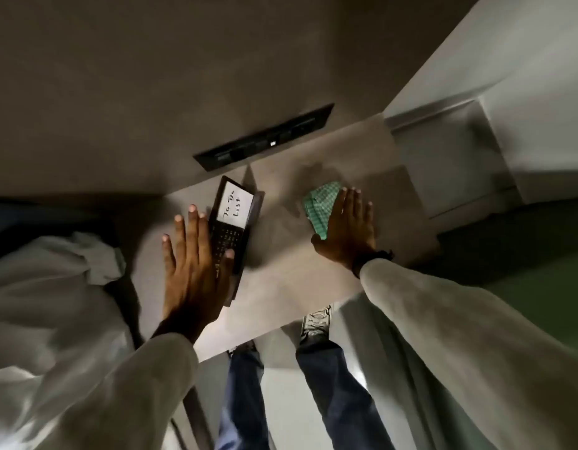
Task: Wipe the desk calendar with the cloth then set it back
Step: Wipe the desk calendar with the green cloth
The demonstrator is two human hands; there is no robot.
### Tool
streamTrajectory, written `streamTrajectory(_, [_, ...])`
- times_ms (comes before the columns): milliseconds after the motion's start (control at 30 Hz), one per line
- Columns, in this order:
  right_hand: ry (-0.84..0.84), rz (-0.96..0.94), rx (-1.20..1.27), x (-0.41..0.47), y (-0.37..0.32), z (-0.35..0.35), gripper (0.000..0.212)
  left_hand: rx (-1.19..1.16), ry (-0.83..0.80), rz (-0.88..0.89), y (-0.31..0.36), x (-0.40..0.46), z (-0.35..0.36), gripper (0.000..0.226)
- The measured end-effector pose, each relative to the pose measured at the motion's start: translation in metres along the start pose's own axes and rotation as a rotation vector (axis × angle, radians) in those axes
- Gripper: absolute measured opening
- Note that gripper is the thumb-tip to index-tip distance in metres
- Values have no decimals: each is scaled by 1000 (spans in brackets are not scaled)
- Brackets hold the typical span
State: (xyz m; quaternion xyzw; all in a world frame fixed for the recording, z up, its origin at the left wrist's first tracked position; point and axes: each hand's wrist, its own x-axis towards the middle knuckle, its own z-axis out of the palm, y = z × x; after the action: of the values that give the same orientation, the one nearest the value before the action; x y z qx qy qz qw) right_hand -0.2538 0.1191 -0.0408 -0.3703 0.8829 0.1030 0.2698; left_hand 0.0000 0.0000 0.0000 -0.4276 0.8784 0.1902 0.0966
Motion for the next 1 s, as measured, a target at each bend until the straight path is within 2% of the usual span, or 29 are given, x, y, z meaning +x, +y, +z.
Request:
streamTrajectory(67, [-17,62,59,5,-7,4,106,6,29,1,-8,1,2,78])
streamTrajectory(200, [-3,61,76,7,-7,3,92,-46,90,-4,-1,-1,7,78])
streamTrajectory(300, [17,24,58,6,-3,9,79,-98,72,44,-6,-7,7,82])
streamTrajectory(367, [-31,74,185,8,-24,30,67,-53,6,145,-49,2,5,86])
streamTrajectory(400, [14,102,238,10,-20,28,56,-50,0,177,-54,5,6,89])
streamTrajectory(467, [92,263,501,9,-18,28,36,-35,-43,225,-58,11,1,97])
streamTrajectory(500, [91,359,715,6,-16,22,30,-21,-48,252,-54,11,2,101])
streamTrajectory(600, [-83,559,1335,-14,-30,16,4,-9,-65,291,-53,11,5,111])
streamTrajectory(700, [-227,583,1564,-35,-63,15,11,-20,-56,283,-49,9,7,117])
streamTrajectory(733, [-230,561,1639,-38,-74,15,13,-26,-56,288,-49,10,9,120])
streamTrajectory(800, [-185,498,1746,-40,-98,20,30,-38,-46,304,-52,15,14,124])
streamTrajectory(867, [-37,422,1546,-38,-120,28,39,-34,-21,320,-56,17,21,125])
streamTrajectory(933, [118,304,1249,-36,-138,35,37,-25,14,341,-60,16,27,127])
streamTrajectory(1000, [166,204,1111,-35,-151,38,32,-28,38,360,-62,16,32,131])
